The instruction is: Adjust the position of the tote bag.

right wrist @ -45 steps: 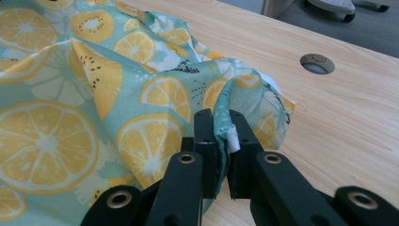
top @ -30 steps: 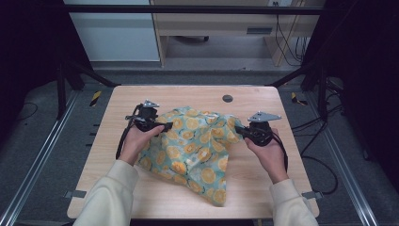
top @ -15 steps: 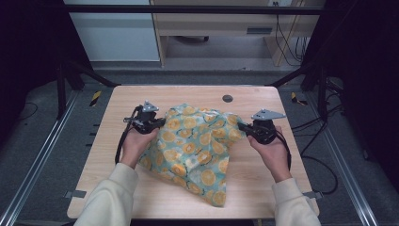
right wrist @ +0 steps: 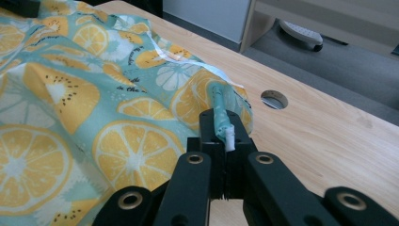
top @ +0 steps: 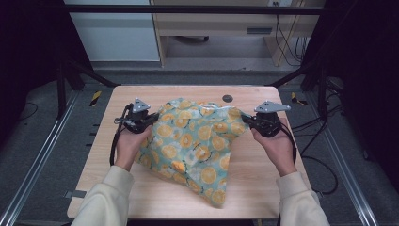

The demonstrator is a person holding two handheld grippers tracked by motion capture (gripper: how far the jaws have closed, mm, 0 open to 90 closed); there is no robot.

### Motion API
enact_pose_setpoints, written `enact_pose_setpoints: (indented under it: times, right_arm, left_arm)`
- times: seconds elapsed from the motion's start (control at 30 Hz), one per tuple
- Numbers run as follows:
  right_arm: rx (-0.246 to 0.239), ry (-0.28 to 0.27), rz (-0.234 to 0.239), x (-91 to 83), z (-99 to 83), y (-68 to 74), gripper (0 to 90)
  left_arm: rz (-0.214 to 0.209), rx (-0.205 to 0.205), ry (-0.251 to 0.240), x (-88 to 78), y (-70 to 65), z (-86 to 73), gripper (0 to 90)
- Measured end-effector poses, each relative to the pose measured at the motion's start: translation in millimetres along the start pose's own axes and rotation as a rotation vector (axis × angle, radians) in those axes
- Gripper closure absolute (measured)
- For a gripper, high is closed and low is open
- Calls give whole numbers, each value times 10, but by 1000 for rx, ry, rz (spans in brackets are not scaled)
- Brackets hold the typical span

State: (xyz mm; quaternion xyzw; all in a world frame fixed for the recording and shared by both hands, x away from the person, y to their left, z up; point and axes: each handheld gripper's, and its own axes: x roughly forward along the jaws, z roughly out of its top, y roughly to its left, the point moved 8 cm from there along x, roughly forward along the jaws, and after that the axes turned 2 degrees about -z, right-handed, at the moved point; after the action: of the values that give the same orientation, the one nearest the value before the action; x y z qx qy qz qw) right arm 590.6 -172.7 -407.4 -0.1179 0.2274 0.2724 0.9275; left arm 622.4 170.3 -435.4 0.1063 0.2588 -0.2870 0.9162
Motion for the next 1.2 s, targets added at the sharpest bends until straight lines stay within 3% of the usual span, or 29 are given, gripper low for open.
enact_pose_setpoints:
  times: [0.13,0.4,0.5,0.9,1.07,1.2]
  right_arm:
    - [3,-10,-9,-40,25,-30,896]
    - [9,-52,-12,-134,83,-47,897]
    - [17,-68,-8,-156,110,-45,896]
    - [-1,-157,10,-440,222,62,896]
    - [-25,-180,22,-532,182,158,896]
    - [-21,-199,33,-600,120,245,896]
  left_arm:
    - [-9,-15,-27,-38,-18,42,900]
    - [-11,8,-44,-143,-54,100,900]
    - [2,35,-41,-186,-57,105,900]
    - [-15,64,-113,-508,-147,140,900]
    - [-1,106,-145,-661,-199,108,900]
    - [-11,103,-168,-764,-232,47,900]
